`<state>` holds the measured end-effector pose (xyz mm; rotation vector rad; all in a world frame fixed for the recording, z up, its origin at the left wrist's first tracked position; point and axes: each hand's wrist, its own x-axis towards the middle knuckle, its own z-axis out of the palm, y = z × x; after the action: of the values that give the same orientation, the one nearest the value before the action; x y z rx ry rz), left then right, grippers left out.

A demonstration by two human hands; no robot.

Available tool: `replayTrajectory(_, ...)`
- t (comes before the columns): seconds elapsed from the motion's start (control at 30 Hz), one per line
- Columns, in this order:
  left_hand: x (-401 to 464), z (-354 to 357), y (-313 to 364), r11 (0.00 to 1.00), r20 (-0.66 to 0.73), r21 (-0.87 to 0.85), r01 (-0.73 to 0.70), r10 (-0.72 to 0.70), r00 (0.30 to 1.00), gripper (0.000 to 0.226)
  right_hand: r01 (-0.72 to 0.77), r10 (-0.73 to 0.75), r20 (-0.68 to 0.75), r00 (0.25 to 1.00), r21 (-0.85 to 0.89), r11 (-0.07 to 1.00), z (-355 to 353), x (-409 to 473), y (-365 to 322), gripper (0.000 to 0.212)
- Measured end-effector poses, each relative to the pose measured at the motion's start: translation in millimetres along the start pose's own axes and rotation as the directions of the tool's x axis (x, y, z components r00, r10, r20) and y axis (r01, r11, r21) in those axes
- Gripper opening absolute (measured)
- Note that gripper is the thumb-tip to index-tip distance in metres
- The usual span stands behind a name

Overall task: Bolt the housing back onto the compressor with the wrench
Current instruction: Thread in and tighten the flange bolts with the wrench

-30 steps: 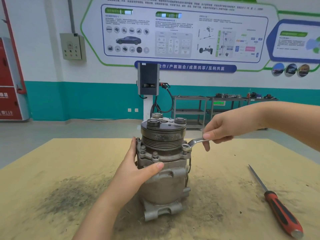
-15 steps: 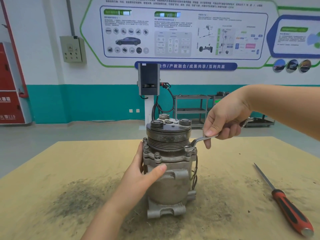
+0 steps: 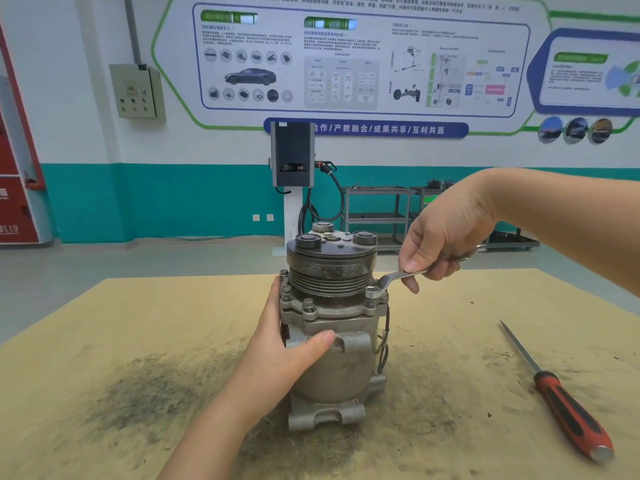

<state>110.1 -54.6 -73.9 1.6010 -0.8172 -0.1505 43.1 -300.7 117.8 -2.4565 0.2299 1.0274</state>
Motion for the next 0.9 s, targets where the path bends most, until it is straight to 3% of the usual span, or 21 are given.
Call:
replayTrajectory(0.13, 0, 1, 2, 1.0, 0.001, -0.002, -0.008, 0.008, 1.0, 0.115, 0.011, -0.015, -0.067, 0.998, -0.062, 0.998, 4, -12, -4, 0.023)
replayTrajectory(0.33, -2, 0, 6, 1.0, 0.0, 0.013, -0.005, 0.005, 1.0, 0.114, -0.04, -0.074, -0.309, 0.948, -0.347, 0.937, 12, -8, -22, 0.036)
replayTrajectory(0.53, -2, 0, 8, 1.0, 0.0, 0.024, 0.005, -0.005, 1.0, 0.111, -0.037, -0.106, -0.362, 0.926, -0.367, 0.929, 13, -2, -28, 0.043)
replayTrajectory(0.73, -3, 2, 5, 1.0, -0.01, 0.01, 0.022, -0.022, 1.0, 0.111, -0.033, -0.005, -0.25, 0.968, -0.147, 0.989, 35, -16, -1, 0.045)
replayTrajectory(0.83, -4, 5, 5, 0.999, -0.028, -0.007, 0.036, -0.036, 0.999, 0.113, 0.089, -0.053, -0.194, 0.98, 0.186, 0.978, 67, -25, 1, 0.04)
replayTrajectory(0.9, -5, 6, 5, 0.999, -0.036, -0.007, 0.038, -0.038, 0.999, 0.113, 0.17, -0.081, -0.209, 0.975, 0.458, 0.872, 93, -27, -10, 0.036)
